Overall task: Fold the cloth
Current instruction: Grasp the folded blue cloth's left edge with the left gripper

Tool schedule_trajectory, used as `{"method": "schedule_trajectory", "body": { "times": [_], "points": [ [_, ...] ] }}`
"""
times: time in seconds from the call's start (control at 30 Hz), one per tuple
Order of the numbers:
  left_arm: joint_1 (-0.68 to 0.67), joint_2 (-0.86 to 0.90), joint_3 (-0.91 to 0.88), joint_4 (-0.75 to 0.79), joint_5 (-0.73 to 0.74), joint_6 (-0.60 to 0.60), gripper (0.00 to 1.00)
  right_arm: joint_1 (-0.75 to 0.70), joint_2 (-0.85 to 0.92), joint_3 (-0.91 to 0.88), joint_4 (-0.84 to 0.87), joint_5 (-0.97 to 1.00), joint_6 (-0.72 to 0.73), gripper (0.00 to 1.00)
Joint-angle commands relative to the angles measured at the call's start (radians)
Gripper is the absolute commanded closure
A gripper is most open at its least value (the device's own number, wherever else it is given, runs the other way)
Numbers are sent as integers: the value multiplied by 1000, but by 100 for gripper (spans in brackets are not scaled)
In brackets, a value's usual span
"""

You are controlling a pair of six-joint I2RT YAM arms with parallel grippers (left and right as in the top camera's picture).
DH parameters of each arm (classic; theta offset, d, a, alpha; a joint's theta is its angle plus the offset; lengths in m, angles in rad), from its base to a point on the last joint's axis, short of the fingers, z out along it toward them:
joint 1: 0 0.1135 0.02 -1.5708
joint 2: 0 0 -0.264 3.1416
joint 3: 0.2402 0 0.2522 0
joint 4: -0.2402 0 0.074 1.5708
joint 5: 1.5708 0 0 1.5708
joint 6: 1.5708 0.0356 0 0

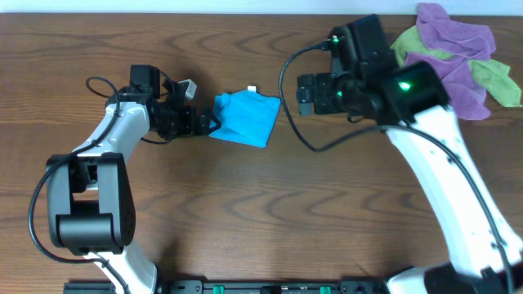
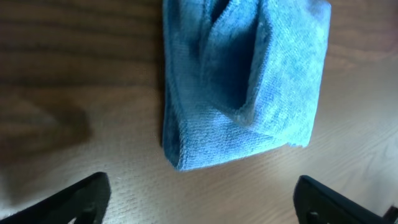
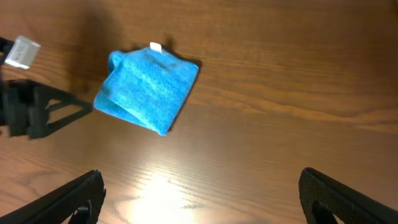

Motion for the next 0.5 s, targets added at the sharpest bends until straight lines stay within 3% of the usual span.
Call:
{"method": "schedule_trajectory", "body": {
  "times": [0.0, 0.33, 0.47],
  "points": [
    [-1, 11, -16, 45, 40, -52, 2, -5, -42, -3, -19, 29, -24, 1],
    [-1, 72, -26, 190, 52, -188, 3, -4, -63, -3, -85, 29, -35, 1],
    [-1, 154, -26, 246, 149, -239, 3, -4, -64, -3, -100, 29, -42, 1]
  ]
}}
